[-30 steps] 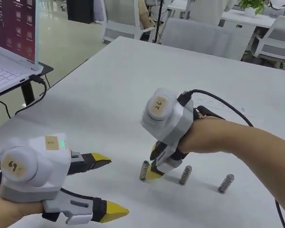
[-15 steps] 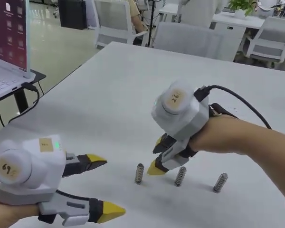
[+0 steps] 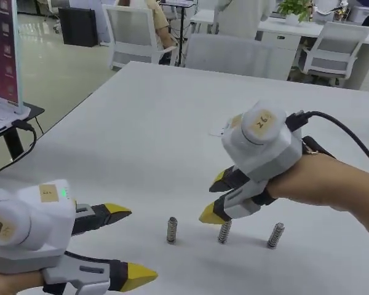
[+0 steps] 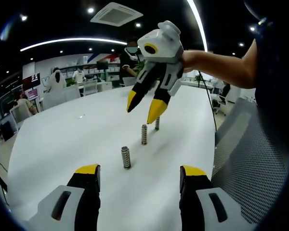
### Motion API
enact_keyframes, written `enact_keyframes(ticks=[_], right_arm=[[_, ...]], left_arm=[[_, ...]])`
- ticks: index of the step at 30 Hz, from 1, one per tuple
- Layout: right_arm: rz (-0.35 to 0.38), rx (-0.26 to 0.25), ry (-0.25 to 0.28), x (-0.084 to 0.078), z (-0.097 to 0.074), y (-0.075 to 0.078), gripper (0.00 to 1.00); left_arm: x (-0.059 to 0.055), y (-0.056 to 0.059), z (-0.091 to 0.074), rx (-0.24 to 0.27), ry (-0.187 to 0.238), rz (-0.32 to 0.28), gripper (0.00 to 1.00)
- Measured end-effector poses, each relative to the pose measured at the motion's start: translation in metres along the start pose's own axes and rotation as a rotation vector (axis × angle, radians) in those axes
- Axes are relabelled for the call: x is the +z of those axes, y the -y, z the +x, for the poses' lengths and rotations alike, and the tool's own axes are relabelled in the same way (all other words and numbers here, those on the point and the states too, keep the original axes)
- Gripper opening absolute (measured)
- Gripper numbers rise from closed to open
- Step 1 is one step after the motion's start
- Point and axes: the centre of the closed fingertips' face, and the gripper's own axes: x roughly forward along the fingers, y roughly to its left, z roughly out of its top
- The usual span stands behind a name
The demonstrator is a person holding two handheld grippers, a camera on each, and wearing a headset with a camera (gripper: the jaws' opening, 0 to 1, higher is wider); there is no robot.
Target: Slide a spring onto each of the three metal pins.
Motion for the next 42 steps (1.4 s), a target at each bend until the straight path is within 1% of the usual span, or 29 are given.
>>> enact_keyframes(ticks=[7, 9, 10, 11, 14, 18, 21, 23, 29, 34, 40, 42], right_arm=[[0.054, -0.042, 0.045, -0.012, -0.017, 0.005, 0.37], [0.075, -0.051, 0.074, -0.013, -0.022, 0.005, 0.38], [0.102, -0.046, 0.106, -0.012, -0.024, 0.003, 0.38], [0.116, -0.046, 0.120, -0.012, -0.026, 0.003, 0.39], [0.113, -0.074, 0.140, -0.016, -0.033, 0.006, 0.40], [0.141, -0.095, 0.182, -0.021, -0.044, 0.007, 0.43], [0.159, -0.124, 0.215, -0.027, -0.054, 0.010, 0.44], [0.174, -0.134, 0.225, -0.032, -0.058, 0.010, 0.45], [0.191, -0.165, 0.262, -0.044, -0.068, 0.009, 0.48], [0.220, -0.198, 0.293, -0.056, -0.076, 0.011, 0.51], [0.239, -0.211, 0.302, -0.070, -0.080, 0.008, 0.54], [0.242, -0.218, 0.314, -0.073, -0.081, 0.007, 0.56]], left_arm=[[0.005, 0.000, 0.001, -0.004, 0.005, 0.005, 0.63], [0.005, 0.000, 0.002, -0.006, 0.005, 0.007, 0.63], [0.005, 0.000, 0.003, -0.007, 0.006, 0.008, 0.63], [0.006, 0.000, 0.003, -0.009, 0.006, 0.008, 0.63], [0.006, 0.001, 0.004, -0.011, 0.005, 0.010, 0.63], [0.007, 0.002, 0.005, -0.011, 0.006, 0.010, 0.63], [0.007, 0.003, 0.005, -0.010, 0.006, 0.008, 0.63], [0.007, 0.003, 0.005, -0.010, 0.005, 0.007, 0.63], [0.009, 0.004, 0.008, -0.013, 0.009, 0.007, 0.63], [0.010, 0.005, 0.009, -0.016, 0.008, 0.008, 0.63], [0.011, 0.003, 0.009, -0.014, 0.010, 0.006, 0.63], [0.011, 0.003, 0.009, -0.012, 0.011, 0.005, 0.63]])
